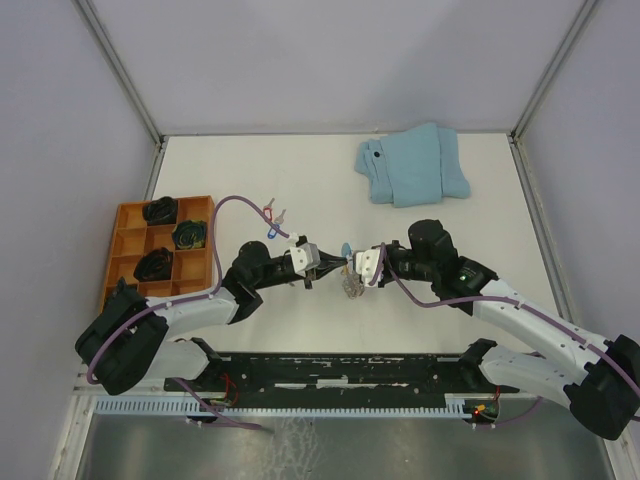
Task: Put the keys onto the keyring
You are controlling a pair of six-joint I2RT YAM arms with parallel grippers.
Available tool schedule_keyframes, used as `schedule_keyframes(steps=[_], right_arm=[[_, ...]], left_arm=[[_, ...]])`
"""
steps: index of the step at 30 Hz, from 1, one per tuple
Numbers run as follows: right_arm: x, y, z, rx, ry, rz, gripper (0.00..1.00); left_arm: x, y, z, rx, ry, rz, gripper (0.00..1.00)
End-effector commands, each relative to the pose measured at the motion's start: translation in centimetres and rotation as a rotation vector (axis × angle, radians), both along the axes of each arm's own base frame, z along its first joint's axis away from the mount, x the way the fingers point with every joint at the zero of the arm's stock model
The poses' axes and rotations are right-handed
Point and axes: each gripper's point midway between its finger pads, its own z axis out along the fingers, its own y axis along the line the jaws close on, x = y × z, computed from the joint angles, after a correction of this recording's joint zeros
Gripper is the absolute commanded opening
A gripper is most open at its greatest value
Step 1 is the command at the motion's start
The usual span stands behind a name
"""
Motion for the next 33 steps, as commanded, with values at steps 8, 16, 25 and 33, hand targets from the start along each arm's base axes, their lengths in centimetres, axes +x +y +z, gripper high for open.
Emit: schedule_keyframes(steps=[8, 16, 25, 33], right_arm=[[0.41, 0.47, 2.43, 0.068, -0.059, -0.007, 0.01], [0.52, 0.43, 2.44, 0.069, -0.056, -0.018, 0.01], [0.52, 0.45, 2.4, 0.07, -0.053, -0.016, 0.01], [0.57, 0.46, 2.43, 0.07, -0.052, -0.019, 0.01]], left_arm=[[0.36, -0.12, 2.75, -0.075, -0.027, 0.019, 0.03], [0.37, -0.02, 2.66, -0.074, -0.024, 0.025, 0.03], [0.39, -0.1, 2.74, -0.076, -0.024, 0.022, 0.03], [0.14, -0.26, 2.7, -0.075, -0.019, 0.004, 0.03]])
